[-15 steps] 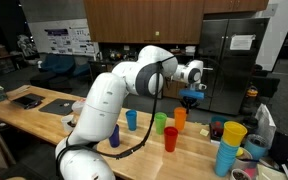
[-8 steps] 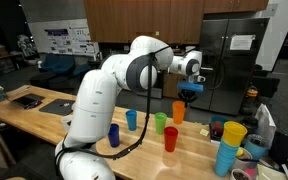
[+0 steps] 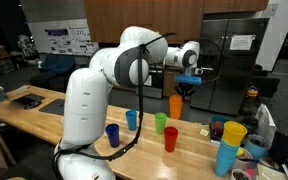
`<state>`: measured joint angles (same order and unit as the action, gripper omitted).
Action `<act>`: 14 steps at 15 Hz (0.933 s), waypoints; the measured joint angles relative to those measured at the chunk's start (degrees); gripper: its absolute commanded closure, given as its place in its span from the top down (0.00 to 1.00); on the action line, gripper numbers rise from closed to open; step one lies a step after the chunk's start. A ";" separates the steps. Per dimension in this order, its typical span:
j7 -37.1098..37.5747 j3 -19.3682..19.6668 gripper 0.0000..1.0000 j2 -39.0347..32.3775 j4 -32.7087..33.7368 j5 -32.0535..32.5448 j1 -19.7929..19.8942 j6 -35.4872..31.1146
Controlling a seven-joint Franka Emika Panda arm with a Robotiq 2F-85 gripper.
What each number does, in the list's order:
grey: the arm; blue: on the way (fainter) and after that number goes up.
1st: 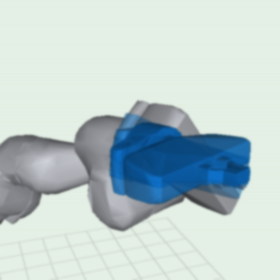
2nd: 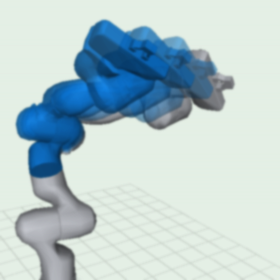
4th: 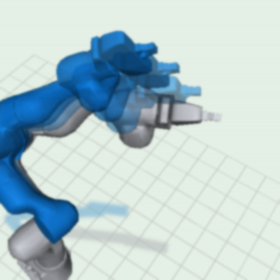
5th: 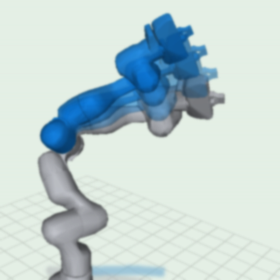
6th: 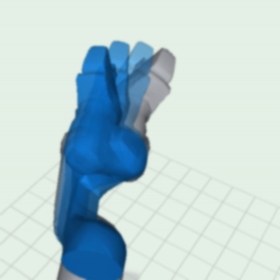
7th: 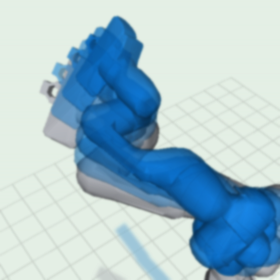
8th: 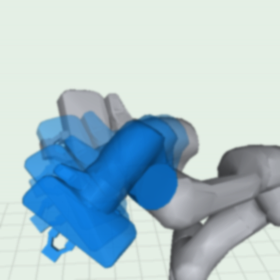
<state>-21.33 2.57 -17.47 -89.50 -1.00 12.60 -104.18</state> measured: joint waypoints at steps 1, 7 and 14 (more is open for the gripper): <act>-0.36 0.00 0.01 0.71 -0.39 -0.16 -0.10 0.15; -1.55 0.00 0.01 3.90 -3.14 -0.34 -1.29 0.30; -2.36 -0.01 0.01 5.78 -6.35 -0.33 -3.20 0.30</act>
<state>-23.68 2.56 -11.69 -95.85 -1.33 9.40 -103.88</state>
